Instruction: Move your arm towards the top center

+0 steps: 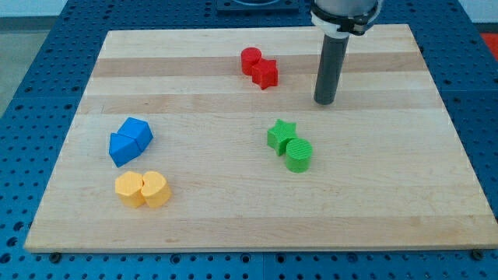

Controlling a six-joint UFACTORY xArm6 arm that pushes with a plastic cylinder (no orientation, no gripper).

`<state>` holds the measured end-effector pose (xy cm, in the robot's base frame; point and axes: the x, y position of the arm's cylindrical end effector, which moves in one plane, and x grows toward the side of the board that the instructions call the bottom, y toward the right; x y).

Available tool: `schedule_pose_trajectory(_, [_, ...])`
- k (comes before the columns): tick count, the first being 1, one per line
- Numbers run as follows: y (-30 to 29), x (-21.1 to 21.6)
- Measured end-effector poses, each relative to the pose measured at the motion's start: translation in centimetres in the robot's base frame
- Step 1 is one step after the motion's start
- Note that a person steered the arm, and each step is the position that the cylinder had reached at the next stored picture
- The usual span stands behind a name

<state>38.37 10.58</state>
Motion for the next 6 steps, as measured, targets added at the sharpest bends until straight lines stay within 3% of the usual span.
schedule_pose_trajectory(4, [-2.6,-9.5])
schedule_pose_trajectory(6, [-4.0,-10.6])
